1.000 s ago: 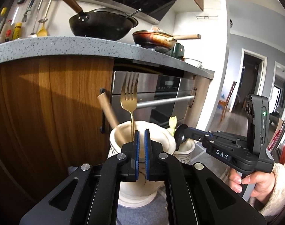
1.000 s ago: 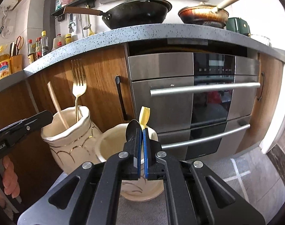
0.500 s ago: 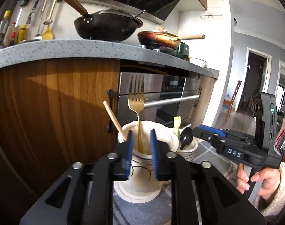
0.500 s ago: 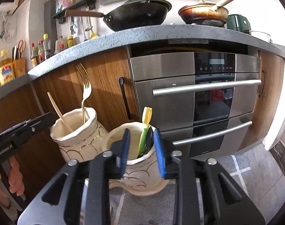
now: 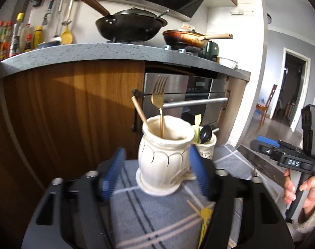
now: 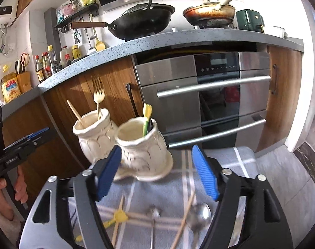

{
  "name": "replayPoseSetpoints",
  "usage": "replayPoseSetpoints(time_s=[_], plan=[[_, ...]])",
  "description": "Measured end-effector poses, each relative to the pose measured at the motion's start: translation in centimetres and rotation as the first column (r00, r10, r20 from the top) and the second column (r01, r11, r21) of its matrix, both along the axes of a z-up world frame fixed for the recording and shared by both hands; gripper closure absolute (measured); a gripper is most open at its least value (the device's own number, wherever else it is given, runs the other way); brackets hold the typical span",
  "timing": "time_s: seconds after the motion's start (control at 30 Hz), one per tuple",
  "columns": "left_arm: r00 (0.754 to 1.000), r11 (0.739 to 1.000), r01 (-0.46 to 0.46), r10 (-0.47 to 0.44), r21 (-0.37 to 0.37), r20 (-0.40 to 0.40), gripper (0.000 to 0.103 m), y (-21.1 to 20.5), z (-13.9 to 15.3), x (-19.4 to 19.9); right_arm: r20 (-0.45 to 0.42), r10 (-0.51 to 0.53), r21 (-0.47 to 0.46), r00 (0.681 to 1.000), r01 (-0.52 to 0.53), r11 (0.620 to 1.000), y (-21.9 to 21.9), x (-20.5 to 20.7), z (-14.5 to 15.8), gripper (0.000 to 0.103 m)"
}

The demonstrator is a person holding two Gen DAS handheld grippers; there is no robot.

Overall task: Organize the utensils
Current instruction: 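Move both open tools back over the remaining utensils on the cloth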

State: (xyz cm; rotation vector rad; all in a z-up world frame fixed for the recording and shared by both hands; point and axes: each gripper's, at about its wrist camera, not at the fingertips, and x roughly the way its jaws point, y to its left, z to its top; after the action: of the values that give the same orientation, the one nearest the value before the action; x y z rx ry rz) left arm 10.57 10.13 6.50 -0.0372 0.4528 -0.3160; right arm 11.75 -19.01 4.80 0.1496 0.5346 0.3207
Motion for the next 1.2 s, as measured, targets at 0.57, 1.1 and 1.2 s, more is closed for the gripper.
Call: replayPoseSetpoints(time_s=[0.57,1.1,1.2], plan=[[0.979,0.986,-0.07,0.098,0.153,-0.18,0.02,-1.8,-6.5,-4.7,-0.125,0.009,-0.067,0.992,-0.017,0.998,-1.1,-5.6,-5.0,0.005],[0.958,0.99,0.01,0.032,0.143,-0.283,0.02,-3.8,-11.9,-5.8,-0.227,0.102,-0.119,0.969,-0.131,0.984,3.9,-6.3,-8.7,0.005],[0.956,0.993,-0.003,0.038,0.121,-0.289,0.02,-3.2,-12.4,-5.6,-0.247,0.107,-0.11,0.963,-0.138,0.984,4.5,-6.0,-9.0,0.006]])
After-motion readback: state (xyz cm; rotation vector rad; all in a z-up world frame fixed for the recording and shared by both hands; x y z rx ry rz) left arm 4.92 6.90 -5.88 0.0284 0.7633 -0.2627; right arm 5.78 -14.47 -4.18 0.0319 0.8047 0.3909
